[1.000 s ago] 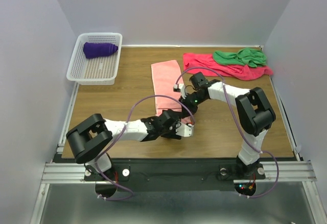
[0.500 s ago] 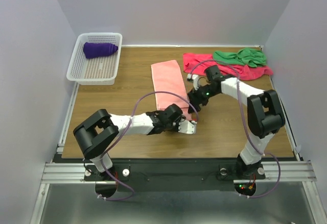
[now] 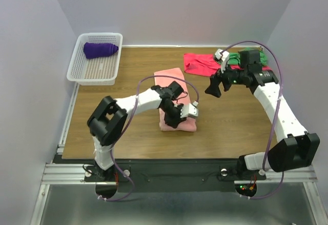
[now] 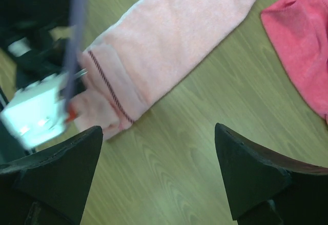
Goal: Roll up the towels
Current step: Roll the towel
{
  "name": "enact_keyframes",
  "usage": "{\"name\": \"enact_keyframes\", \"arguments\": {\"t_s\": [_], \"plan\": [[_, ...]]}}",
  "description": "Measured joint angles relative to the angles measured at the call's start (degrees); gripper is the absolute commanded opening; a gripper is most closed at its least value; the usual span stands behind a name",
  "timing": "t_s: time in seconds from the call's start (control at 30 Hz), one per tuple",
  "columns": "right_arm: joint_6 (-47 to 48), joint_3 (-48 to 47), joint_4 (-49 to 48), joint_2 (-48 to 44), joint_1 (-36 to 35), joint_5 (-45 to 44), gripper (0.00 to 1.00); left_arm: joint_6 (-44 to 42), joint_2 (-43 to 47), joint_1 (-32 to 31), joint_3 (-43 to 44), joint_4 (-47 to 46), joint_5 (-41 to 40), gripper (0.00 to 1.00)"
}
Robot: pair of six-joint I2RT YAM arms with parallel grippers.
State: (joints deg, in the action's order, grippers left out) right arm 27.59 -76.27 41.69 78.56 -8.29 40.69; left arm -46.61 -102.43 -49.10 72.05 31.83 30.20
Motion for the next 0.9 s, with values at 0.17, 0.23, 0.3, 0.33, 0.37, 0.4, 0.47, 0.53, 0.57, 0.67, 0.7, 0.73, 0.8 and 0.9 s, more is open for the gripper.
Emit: {"name": "enact_keyframes", "arguments": {"t_s": [0.17, 0.23, 0.3, 0.33, 0.37, 0.4, 0.47, 0.53, 0.57, 0.67, 0.7, 0.73, 0.8, 0.9], "plan": [[3.2, 0.7, 5.2, -3.1, 0.0, 0.0, 0.92, -3.5, -11.8, 6.8, 10.8, 11.6, 9.3, 0.35], [4.8, 1.4, 8.0, -4.9, 0.0, 0.4, 0.9, -5.4, -16.3, 8.7, 16.1, 16.9, 12.7, 0.37], [6.3, 1.4, 10.5, -6.0, 0.0, 1.1, 0.88, -7.2, -19.9, 9.9, 20.2, 21.1, 15.1, 0.37], [7.2, 1.4, 11.5, -6.6, -0.1, 1.5, 0.87, -7.7, -21.5, 10.3, 22.1, 23.1, 16.1, 0.38], [8.1, 1.4, 12.9, -7.4, -0.4, 1.9, 0.86, -8.2, -23.1, 10.6, 23.7, 24.8, 17.0, 0.38], [9.2, 1.7, 13.7, -8.0, -0.9, 1.9, 0.85, -8.5, -24.0, 10.9, 24.6, 26.0, 17.7, 0.38], [10.4, 2.6, 14.9, -9.0, -3.0, 1.1, 0.84, -8.9, -25.7, 11.1, 26.4, 28.0, 18.6, 0.41], [10.6, 4.1, 15.1, -9.6, -9.2, -1.5, 0.84, -8.9, -26.9, 11.3, 27.7, 29.4, 19.3, 0.41], [10.1, 5.0, 14.7, -9.6, -14.2, -4.6, 0.84, -8.9, -27.3, 11.3, 28.1, 29.9, 19.6, 0.42], [9.5, 7.1, 14.1, -8.2, -24.9, -9.8, 0.84, -8.6, -28.3, 11.7, 28.9, 30.9, 20.4, 0.46], [9.4, 7.4, 13.8, -7.4, -26.4, -11.6, 0.84, -8.5, -28.5, 11.8, 29.1, 31.2, 20.7, 0.47], [9.2, 7.8, 12.9, -6.4, -28.5, -14.4, 0.84, -8.3, -28.8, 12.0, 29.4, 31.6, 21.1, 0.48], [9.0, 8.7, 10.8, -4.0, -32.0, -19.7, 0.85, -7.7, -29.6, 12.5, 30.3, 32.6, 22.1, 0.51], [7.8, 9.7, 7.5, 0.9, -37.1, -25.9, 0.85, -6.8, -30.7, 12.9, 31.4, 33.9, 23.3, 0.54]]}}
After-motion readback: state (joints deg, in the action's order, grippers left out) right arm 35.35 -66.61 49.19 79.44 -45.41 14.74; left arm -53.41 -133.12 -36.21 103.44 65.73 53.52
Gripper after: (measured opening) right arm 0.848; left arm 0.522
